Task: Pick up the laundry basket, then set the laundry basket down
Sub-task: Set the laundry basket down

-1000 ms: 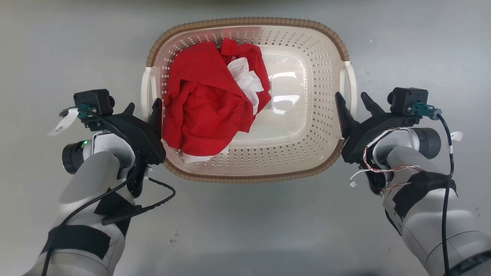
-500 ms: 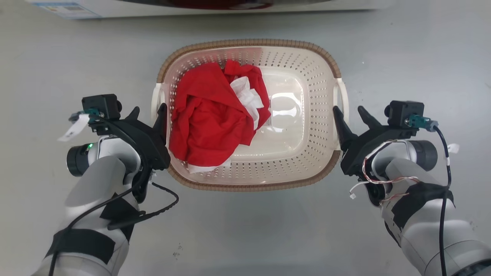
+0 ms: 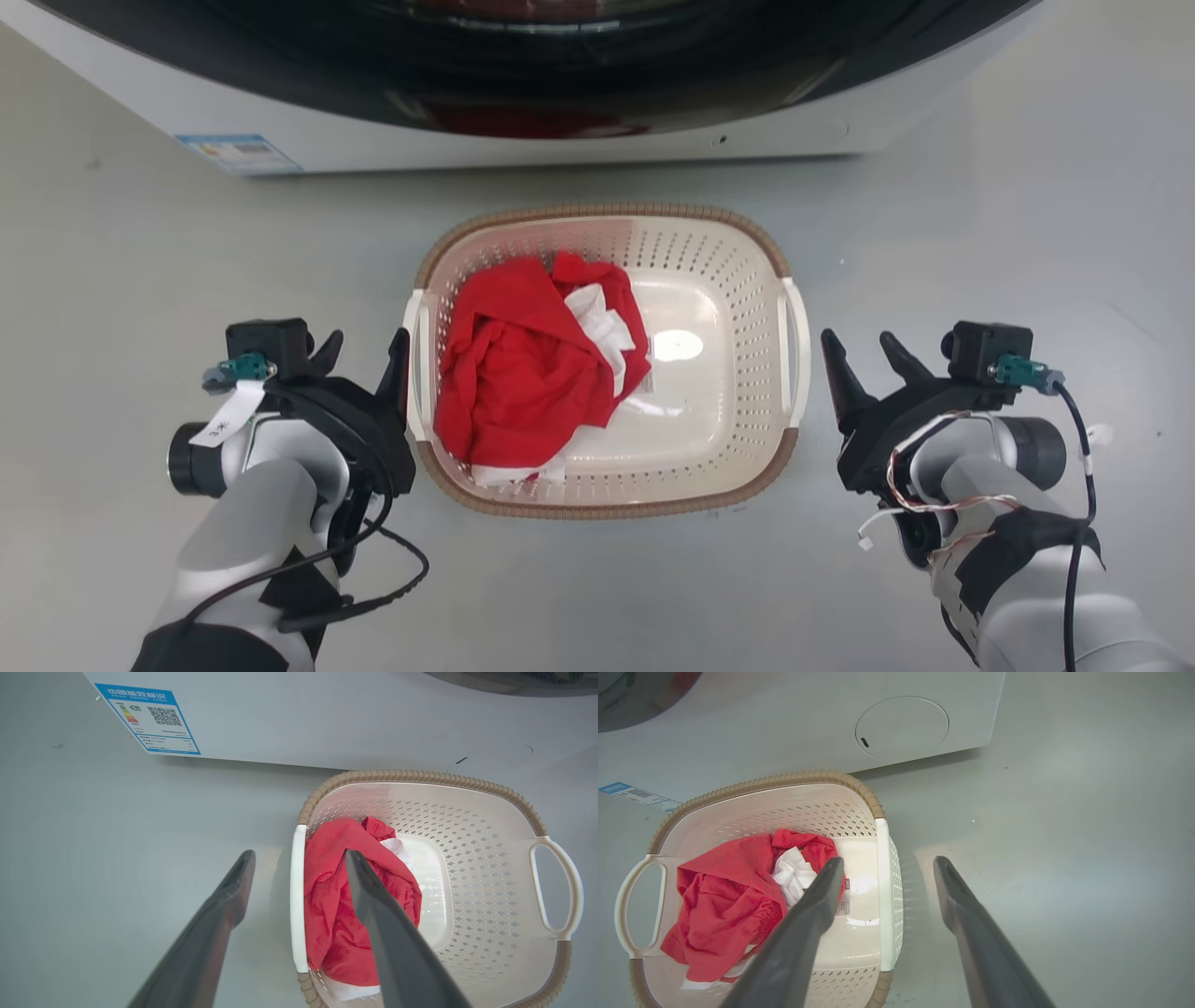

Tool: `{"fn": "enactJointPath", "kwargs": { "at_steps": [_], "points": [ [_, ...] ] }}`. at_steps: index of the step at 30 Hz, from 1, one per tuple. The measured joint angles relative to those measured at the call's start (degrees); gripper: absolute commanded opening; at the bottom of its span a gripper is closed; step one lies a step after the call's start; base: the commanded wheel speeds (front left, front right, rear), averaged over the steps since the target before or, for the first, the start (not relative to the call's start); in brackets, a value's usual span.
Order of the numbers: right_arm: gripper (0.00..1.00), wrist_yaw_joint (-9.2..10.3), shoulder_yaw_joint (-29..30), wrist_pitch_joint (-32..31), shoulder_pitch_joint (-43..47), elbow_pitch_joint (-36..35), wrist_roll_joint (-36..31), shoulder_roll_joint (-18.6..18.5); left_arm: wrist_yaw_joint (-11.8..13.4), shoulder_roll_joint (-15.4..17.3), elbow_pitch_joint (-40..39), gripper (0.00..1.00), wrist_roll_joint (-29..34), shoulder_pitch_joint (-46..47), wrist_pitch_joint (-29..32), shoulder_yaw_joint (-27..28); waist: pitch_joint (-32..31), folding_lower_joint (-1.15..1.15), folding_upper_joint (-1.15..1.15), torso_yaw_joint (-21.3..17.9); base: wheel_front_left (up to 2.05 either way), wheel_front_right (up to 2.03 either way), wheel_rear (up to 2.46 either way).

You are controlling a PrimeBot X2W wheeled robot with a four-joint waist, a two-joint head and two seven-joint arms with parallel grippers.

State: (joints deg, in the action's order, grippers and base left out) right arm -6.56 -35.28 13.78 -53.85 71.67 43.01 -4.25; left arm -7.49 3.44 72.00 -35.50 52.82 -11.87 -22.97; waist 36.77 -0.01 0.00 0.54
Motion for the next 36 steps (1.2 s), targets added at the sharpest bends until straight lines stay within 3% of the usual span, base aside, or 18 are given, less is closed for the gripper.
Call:
{"fn": "enactJointPath", "kwargs": {
  "at_steps": [14,20,29,36],
  "points": [
    [1.0,0.11,0.8,0.5,6.8,-0.3,-0.1,-0.3,0.0,0.7,-1.1,1.0,1.0,-7.6,-2.4,-1.2,-11.7,-0.01,0.0,-0.6,0.0,0.0,0.0],
    [1.0,1.1,2.1,0.5,11.3,-2.1,-0.1,-0.6,0.0,1.2,-2.9,1.0,1.4,-12.2,-2.4,-0.8,-17.6,-0.01,0.0,-0.8,0.0,0.0,0.0],
    [1.0,2.63,2.6,0.5,15.8,-5.1,-0.9,-1.7,2.3,1.8,-7.8,1.0,2.0,-18.1,-2.4,0.1,-24.4,0.0,-0.01,-1.0,0.0,0.0,0.0],
    [1.0,4.92,3.0,0.5,18.5,-8.5,-3.1,-2.7,5.1,2.1,-13.4,1.0,3.9,-22.2,-2.4,0.9,-28.0,0.0,0.0,-1.2,0.0,0.0,0.0]
  ]
}}
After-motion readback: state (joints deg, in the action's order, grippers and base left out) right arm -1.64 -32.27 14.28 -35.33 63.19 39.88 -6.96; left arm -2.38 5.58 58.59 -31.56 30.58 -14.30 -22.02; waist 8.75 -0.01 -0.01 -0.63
